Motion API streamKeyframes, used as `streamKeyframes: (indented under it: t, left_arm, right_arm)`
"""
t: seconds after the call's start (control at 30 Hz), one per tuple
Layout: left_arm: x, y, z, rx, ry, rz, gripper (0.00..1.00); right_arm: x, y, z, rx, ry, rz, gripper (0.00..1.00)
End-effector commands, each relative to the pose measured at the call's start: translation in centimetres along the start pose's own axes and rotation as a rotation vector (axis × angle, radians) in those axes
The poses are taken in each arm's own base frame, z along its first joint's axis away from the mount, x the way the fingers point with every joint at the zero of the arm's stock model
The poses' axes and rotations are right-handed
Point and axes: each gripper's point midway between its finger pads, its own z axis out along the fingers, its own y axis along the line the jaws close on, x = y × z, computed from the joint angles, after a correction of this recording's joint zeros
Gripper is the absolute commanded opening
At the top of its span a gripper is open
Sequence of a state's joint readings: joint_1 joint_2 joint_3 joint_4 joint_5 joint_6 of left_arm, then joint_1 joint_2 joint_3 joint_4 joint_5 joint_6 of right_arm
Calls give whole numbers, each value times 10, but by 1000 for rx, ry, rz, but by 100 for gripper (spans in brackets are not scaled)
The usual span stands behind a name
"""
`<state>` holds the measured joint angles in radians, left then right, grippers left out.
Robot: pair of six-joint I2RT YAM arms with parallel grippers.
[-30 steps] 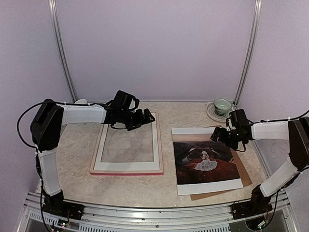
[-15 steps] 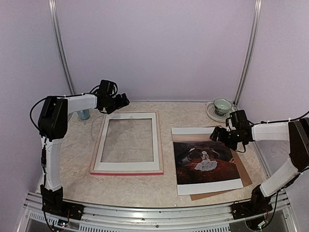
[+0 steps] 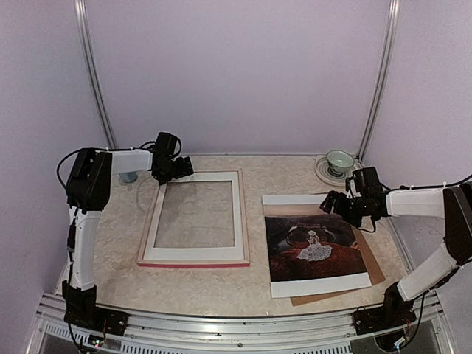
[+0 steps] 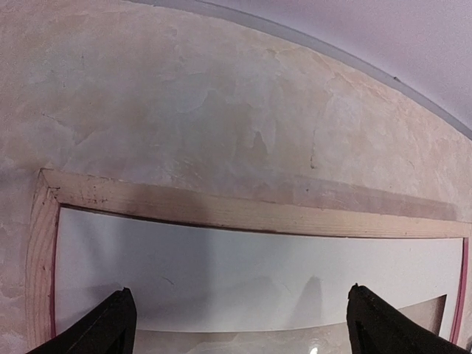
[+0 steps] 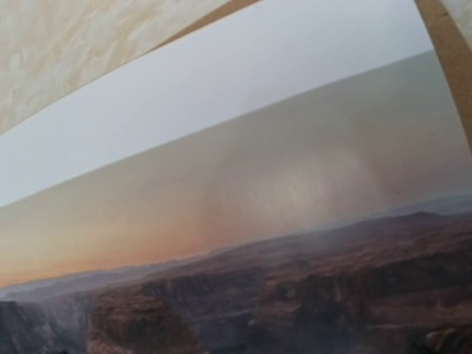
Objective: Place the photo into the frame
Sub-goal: Adjust the mat board under the glass panel.
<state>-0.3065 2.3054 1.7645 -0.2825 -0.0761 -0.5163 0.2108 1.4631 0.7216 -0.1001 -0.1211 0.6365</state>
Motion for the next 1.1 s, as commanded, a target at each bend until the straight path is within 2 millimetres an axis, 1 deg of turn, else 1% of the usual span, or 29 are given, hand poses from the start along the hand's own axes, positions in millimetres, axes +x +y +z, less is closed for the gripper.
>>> streamKeyframes:
  t: [0.0, 0.1, 0.17, 0.33, 0.4, 0.47, 0.57, 0.7, 0.83, 0.93, 1.03, 1.07]
  left_arm:
    - [6, 13, 11, -36, 17, 9, 98]
    - [4, 12, 12, -33, 13, 11, 98]
    - [1, 15, 12, -48, 13, 9, 98]
    - [9, 25, 19, -67, 41, 1, 98]
    - [7, 22, 18, -57, 32, 1, 98]
    - [-1, 18, 11, -38, 11, -6, 98]
    - [-12, 7, 1, 0, -15, -16, 98]
    - [-30, -12, -19, 50, -59, -16, 99]
    - [-41, -31, -33, 100, -85, -9, 99]
    - [-47, -47, -41, 149, -104, 5, 99]
    - [-45, -70, -45, 233, -97, 19, 99]
    - [-42, -76, -44, 249, -89, 26, 99]
  right_arm:
    - [-2, 4, -2, -22, -14, 12, 99]
    - [-2, 5, -2, -22, -14, 11, 99]
    - [-1, 5, -1, -23, -11, 11, 99]
    - [-2, 7, 0, -26, -10, 9, 99]
    - [-3, 8, 0, -26, -10, 8, 99]
    - [-4, 9, 1, -27, -9, 5, 99]
    - [-4, 10, 2, -24, -5, 3, 99]
    - [-5, 11, 3, -26, -4, 1, 99]
    - [-6, 13, 5, -28, -1, 0, 99]
    - [-5, 15, 7, -29, 3, -4, 99]
    - [-5, 17, 8, -32, 6, -4, 99]
    - [-6, 17, 8, -32, 5, -6, 99]
